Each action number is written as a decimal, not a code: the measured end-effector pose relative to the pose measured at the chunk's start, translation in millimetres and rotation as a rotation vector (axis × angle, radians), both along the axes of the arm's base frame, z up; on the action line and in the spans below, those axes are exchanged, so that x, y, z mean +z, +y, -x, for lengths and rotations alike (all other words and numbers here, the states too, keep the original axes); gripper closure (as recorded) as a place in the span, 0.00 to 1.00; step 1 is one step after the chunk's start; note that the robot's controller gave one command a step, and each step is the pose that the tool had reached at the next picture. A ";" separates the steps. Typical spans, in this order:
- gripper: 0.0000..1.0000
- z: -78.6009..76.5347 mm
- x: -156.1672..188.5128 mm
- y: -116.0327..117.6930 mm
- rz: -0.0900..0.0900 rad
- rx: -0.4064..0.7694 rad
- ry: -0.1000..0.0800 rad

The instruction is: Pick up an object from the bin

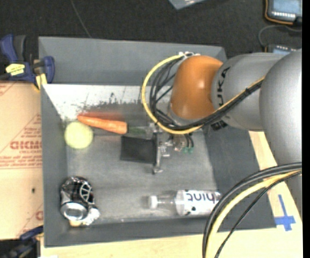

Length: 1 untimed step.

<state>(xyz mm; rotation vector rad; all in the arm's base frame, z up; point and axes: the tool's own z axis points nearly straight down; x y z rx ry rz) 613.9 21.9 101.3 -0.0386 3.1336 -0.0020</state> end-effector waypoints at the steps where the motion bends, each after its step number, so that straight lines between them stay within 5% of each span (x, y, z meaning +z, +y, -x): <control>1: 0.00 -4.6 -16.4 5.9 -0.006 -0.167 0.000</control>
Offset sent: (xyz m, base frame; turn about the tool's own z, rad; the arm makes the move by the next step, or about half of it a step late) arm -0.0007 0.0207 -0.0313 0.2067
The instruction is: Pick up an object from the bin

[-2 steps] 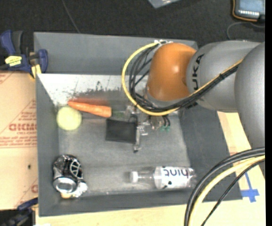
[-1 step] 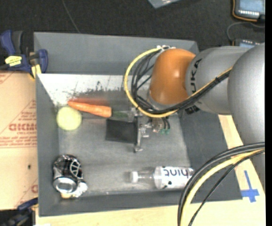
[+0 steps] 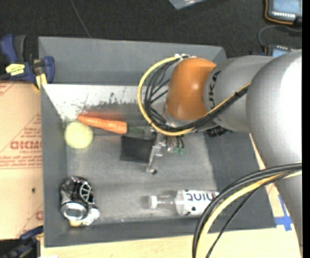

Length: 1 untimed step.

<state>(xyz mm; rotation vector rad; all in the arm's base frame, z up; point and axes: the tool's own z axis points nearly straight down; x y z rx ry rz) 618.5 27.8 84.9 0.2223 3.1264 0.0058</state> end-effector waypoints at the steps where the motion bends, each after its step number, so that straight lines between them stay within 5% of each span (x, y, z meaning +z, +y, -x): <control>1: 1.00 3.9 -13.3 13.8 0.004 -0.038 -0.002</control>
Offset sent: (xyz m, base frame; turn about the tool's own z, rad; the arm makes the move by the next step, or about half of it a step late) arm 0.0000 0.0000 0.0000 0.0000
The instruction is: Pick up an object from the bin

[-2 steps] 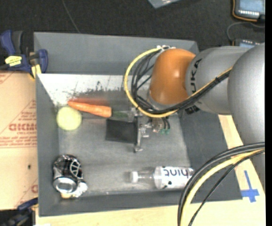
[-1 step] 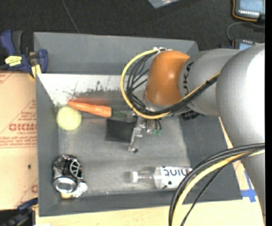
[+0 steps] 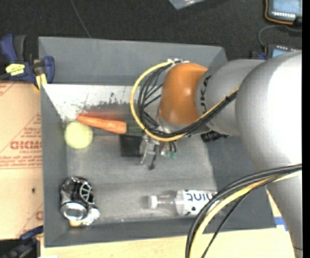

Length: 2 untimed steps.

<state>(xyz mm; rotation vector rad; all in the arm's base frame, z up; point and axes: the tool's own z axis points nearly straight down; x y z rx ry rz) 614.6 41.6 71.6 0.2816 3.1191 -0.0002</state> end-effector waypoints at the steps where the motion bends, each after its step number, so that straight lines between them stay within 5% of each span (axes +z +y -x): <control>1: 1.00 0.0 0.0 0.0 0.000 0.000 0.000; 2: 1.00 3.4 27.2 4.6 0.000 0.002 0.003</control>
Offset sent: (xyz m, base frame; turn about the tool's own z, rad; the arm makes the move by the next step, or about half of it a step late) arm -0.0036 0.0102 0.0544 0.0007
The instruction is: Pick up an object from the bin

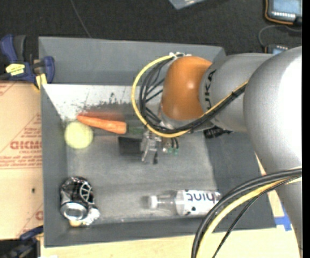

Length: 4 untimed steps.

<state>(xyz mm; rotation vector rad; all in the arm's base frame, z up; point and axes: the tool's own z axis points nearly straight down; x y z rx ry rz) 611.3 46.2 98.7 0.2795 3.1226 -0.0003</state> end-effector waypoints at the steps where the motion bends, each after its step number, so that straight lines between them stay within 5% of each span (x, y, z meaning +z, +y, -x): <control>1: 1.00 -6.3 16.2 1.8 -0.001 0.003 -0.013; 2: 1.00 -1.8 -15.8 -4.7 0.001 0.015 -0.006; 3: 1.00 -0.8 -3.4 -7.9 0.002 0.018 0.008; 4: 1.00 -17.1 27.5 -23.6 0.002 0.042 -0.019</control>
Offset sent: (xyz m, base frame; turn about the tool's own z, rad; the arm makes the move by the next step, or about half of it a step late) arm -0.0015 -0.0071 -0.0287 -0.0209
